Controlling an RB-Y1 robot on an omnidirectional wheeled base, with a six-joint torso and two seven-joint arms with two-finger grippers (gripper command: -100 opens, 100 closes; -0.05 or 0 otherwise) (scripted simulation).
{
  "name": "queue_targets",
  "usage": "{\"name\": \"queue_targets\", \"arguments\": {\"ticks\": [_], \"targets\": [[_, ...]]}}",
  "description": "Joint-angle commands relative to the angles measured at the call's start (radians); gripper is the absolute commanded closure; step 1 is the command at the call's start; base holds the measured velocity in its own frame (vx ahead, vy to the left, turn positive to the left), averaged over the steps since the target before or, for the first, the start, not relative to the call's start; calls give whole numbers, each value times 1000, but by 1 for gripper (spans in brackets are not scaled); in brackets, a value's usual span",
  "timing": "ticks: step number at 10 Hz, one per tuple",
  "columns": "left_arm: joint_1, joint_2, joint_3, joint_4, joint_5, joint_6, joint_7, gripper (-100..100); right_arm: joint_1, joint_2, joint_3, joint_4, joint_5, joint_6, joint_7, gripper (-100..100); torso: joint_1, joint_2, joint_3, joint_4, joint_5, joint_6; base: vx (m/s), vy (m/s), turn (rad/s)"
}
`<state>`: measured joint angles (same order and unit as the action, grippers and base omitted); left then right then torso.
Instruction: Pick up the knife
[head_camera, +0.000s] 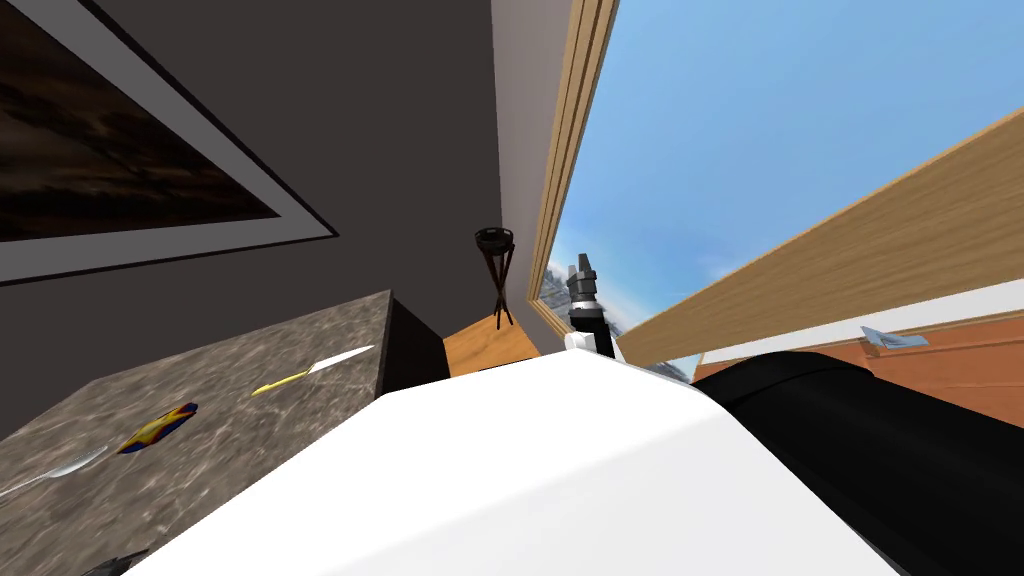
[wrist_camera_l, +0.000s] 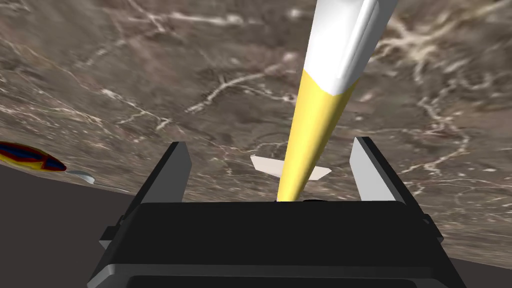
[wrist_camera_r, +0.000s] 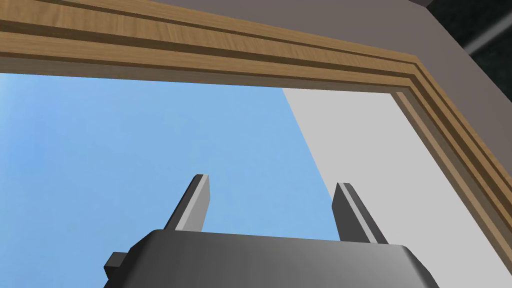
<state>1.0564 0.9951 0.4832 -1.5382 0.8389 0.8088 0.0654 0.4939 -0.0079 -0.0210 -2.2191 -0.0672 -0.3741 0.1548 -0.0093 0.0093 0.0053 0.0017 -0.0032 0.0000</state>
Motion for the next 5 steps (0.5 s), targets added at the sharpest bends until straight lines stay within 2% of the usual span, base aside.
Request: {"name": "queue_targets", "arguments": {"ticks": [1, 2, 3, 4, 5], "targets": [[-29, 0, 0, 8, 3, 27, -2, -100, 0, 0, 0, 0, 0, 0, 0, 0, 0, 0, 0, 0, 0, 0, -47, -10, 47], [-70, -5, 23, 57, 23, 68, -10, -100, 0, 0, 0, 0, 0, 0, 0, 0, 3, -3, -1, -1, 1, 0, -148, -120, -378], [-103, -5, 23, 74, 23, 91, -10, -100, 0, 0, 0, 0, 0, 0, 0, 0, -3, 1, 0, 0, 0, 2, -157, -130, -355], [-134, -5, 23, 74, 23, 120, -10, -100, 0, 0, 0, 0, 0, 0, 0, 0, -4, 1, 1, 1, 0, 2, -85, -48, -46], [-140, -5, 23, 74, 23, 129, -10, -100, 0, 0, 0, 0, 0, 0, 0, 0, 1, -1, 0, 0, 1, 1, -31, -2, 69]]}}
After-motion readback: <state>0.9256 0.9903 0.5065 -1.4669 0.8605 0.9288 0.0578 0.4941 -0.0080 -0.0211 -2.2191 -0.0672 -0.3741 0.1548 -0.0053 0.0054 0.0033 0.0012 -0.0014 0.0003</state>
